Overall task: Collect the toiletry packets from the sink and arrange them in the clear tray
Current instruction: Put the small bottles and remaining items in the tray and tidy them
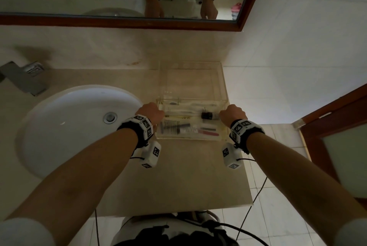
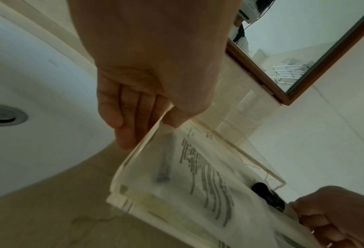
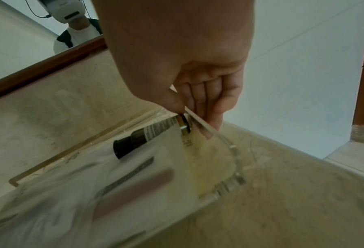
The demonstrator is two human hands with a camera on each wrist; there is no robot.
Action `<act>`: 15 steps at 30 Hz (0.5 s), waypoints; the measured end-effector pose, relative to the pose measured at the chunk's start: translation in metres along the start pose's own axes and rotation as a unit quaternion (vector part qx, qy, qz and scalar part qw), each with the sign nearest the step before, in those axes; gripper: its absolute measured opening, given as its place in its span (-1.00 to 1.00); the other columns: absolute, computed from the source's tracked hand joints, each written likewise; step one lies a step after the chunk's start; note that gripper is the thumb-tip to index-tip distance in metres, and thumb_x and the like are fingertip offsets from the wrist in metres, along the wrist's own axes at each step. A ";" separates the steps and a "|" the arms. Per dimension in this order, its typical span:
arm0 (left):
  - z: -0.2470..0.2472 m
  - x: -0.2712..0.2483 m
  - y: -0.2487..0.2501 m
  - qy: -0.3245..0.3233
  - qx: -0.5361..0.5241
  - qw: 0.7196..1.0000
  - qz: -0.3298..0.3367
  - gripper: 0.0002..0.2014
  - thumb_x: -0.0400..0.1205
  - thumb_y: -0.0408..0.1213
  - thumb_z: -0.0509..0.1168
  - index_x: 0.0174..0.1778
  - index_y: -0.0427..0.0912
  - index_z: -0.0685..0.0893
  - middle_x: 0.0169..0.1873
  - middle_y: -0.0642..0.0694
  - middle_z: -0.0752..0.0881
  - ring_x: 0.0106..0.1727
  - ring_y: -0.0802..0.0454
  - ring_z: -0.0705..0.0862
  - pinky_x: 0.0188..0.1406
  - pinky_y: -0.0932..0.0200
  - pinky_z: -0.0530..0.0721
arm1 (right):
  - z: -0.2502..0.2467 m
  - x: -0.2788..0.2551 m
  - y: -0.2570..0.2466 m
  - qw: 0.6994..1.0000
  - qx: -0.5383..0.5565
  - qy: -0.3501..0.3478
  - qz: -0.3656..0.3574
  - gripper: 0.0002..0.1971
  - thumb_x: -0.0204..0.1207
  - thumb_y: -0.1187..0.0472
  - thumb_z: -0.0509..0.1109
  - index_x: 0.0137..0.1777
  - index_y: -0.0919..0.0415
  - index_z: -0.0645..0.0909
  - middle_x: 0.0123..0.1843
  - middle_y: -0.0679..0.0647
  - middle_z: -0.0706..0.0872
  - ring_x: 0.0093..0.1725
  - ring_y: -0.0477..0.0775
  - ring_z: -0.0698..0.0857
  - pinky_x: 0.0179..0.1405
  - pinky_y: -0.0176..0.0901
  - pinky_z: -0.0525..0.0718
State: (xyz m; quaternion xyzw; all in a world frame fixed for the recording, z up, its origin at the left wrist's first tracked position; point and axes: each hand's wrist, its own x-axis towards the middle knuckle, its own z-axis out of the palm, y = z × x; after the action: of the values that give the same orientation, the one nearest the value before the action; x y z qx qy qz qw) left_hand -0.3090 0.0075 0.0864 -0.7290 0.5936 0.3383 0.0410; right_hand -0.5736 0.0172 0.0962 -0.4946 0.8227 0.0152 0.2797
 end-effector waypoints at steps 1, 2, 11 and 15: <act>0.000 0.001 -0.001 0.002 0.002 1.000 0.002 -0.81 0.62 -0.25 0.15 -0.23 -0.30 0.48 -0.22 -0.20 0.57 -0.17 -0.20 0.60 -0.20 0.11 0.51 | 0.000 0.000 0.000 1.000 -0.001 -0.001 -0.001 -0.86 0.55 0.17 0.22 -0.11 0.26 0.49 -0.13 0.15 0.58 -0.14 0.19 0.59 -0.15 -0.10 0.56; 0.000 0.001 -0.001 0.003 0.002 1.000 0.005 -0.82 0.61 -0.26 0.15 -0.19 -0.32 0.50 -0.20 -0.21 0.57 -0.13 -0.22 0.62 -0.18 0.10 0.52 | 0.000 0.000 0.000 1.000 -0.002 -0.001 -0.002 -0.86 0.55 0.18 0.22 -0.11 0.26 0.49 -0.13 0.15 0.58 -0.14 0.20 0.60 -0.14 -0.09 0.57; 0.001 0.015 -0.002 0.032 -0.036 0.999 0.004 -0.72 0.59 -0.31 0.20 -0.45 -0.23 0.39 -0.44 -0.13 0.51 -0.43 -0.05 0.50 -0.49 0.17 0.38 | 0.001 0.012 -0.005 1.000 0.013 0.023 0.012 -0.86 0.58 0.23 0.21 -0.10 0.28 0.55 -0.07 0.19 0.62 0.01 0.27 0.68 -0.07 -0.05 0.60; -0.001 0.020 -0.001 0.032 -0.085 0.996 -0.006 -0.76 0.55 -0.28 0.23 -0.43 -0.26 0.49 -0.41 -0.17 0.62 -0.36 -0.13 0.61 -0.38 0.17 0.50 | -0.002 0.022 -0.007 0.997 0.074 0.030 0.023 -0.79 0.59 0.20 0.20 -0.23 0.28 0.52 -0.11 0.20 0.63 -0.14 0.24 0.60 -0.17 -0.10 0.51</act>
State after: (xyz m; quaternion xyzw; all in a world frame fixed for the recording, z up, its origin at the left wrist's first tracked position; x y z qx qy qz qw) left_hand -0.3065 -0.0093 0.0762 -0.7437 0.5596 0.3638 -0.0381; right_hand -0.5762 -0.0050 0.0896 -0.4542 0.8405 -0.0539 0.2903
